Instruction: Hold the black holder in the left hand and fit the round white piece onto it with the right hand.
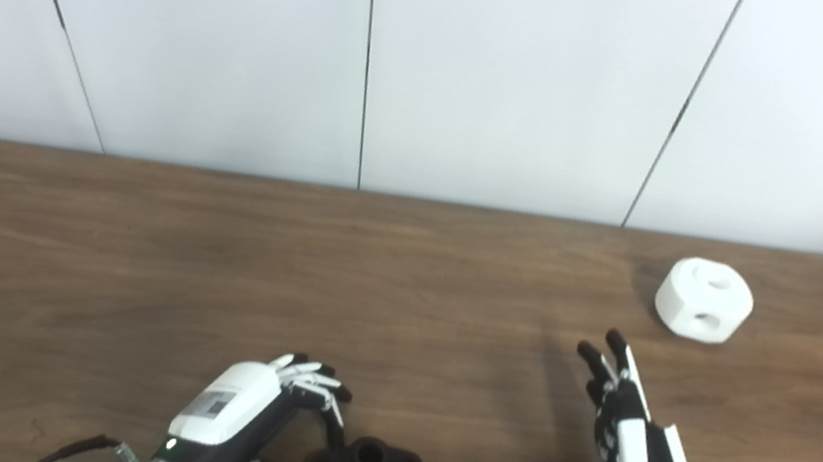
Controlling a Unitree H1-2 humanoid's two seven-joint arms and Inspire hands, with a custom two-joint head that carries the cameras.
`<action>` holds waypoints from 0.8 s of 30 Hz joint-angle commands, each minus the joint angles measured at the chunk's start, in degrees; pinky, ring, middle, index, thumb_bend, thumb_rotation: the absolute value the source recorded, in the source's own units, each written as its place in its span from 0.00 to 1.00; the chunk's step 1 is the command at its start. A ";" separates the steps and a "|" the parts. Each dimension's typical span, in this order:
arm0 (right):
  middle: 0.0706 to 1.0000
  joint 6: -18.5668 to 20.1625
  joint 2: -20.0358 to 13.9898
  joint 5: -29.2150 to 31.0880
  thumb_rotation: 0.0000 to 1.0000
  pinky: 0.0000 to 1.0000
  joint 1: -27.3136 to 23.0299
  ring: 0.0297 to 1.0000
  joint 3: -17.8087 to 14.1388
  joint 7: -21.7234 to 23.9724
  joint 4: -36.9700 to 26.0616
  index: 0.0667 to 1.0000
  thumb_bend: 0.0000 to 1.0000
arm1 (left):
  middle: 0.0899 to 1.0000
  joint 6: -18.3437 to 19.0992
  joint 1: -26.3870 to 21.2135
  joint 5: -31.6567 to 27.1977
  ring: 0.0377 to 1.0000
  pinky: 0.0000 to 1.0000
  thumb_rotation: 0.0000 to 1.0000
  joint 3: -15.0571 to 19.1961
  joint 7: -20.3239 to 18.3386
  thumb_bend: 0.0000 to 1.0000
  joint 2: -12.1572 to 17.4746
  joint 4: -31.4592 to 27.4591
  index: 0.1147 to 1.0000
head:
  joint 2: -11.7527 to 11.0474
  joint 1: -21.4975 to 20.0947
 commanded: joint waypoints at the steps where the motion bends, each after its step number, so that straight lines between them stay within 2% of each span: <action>1: 0.93 -0.73 1.92 0.41 1.00 1.00 7.27 0.99 0.73 0.19 -2.21 1.00 0.65 | 0.74 -0.40 2.46 1.45 0.84 0.93 0.05 -1.93 -3.14 0.52 1.37 1.82 0.42 | 0.06 0.00; 8: 0.95 -0.26 1.28 -0.84 1.00 1.00 7.36 1.00 0.81 0.29 -2.51 0.96 0.69 | 0.74 -0.95 2.50 2.83 0.84 0.93 0.05 -1.75 -3.61 0.52 1.69 1.40 0.42 | 0.27 -0.14; 13: 0.97 -0.98 1.51 -0.19 1.00 1.00 7.39 1.00 0.60 0.34 -2.36 0.95 0.68 | 0.74 -1.61 2.38 2.27 0.84 0.93 0.05 -1.66 -3.85 0.52 2.01 1.38 0.42 | 0.27 -0.14; 24: 0.99 0.59 1.94 -0.93 1.00 1.00 7.51 1.00 0.67 -0.32 -3.40 0.95 0.69 | 0.73 -3.49 2.55 2.88 0.83 0.90 0.05 -2.12 -4.23 0.52 2.63 0.99 0.42 | 0.75 -1.48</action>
